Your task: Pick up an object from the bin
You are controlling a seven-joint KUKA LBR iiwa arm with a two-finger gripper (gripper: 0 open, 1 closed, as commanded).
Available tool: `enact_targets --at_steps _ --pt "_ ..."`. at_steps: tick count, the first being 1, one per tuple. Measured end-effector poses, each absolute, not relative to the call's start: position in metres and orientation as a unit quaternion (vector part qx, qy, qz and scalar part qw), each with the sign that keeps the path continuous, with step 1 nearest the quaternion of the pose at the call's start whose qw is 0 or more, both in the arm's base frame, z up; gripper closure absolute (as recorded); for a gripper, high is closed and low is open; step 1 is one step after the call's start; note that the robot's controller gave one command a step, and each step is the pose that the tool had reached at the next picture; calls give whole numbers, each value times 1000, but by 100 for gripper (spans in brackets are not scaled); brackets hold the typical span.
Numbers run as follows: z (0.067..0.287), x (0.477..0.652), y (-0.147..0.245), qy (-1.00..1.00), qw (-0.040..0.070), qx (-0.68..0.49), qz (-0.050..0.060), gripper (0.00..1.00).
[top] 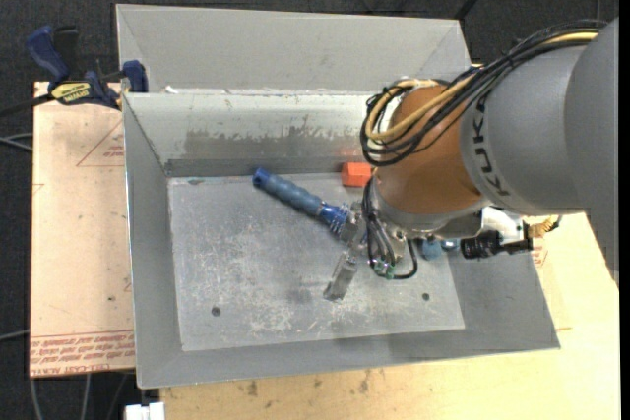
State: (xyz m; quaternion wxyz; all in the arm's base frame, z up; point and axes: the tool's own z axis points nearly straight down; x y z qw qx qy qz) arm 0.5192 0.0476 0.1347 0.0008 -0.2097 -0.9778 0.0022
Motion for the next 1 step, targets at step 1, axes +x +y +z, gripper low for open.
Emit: enact_targets --at_steps 1 --pt "71 621 58 -991 -5 -133 0 0"
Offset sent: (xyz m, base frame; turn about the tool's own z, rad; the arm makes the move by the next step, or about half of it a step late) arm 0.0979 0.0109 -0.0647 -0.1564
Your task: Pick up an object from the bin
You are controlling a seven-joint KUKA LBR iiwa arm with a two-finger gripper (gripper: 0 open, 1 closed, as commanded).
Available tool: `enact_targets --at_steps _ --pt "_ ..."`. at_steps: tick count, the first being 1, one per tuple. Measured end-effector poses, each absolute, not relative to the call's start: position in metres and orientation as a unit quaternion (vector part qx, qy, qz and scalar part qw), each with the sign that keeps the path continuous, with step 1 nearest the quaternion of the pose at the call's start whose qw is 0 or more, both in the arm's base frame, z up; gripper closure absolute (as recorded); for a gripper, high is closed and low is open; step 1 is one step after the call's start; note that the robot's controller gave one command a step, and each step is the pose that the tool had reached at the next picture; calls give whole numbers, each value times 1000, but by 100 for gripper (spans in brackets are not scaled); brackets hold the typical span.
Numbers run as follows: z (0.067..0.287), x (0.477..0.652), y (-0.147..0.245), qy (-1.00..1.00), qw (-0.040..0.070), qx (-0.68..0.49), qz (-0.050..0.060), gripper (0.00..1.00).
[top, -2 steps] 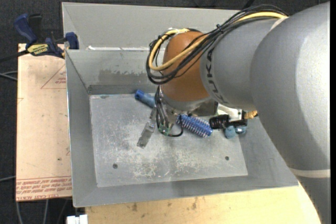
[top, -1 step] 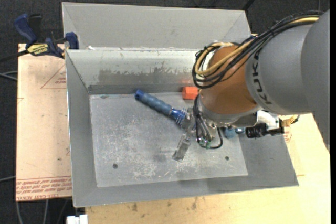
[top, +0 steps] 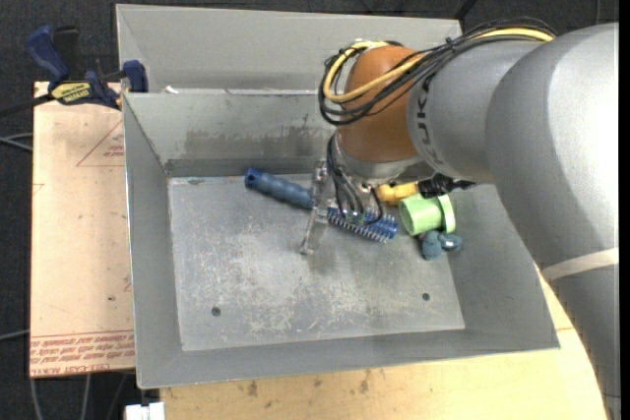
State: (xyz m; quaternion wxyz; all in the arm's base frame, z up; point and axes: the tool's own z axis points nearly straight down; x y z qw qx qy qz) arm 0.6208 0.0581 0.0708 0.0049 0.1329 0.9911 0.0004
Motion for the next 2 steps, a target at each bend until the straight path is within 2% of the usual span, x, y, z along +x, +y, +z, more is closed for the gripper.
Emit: enact_targets --at_steps 1,2 --pt "74 621 59 991 6 133 2 100" --pt "306 616 60 988 5 156 1 100"
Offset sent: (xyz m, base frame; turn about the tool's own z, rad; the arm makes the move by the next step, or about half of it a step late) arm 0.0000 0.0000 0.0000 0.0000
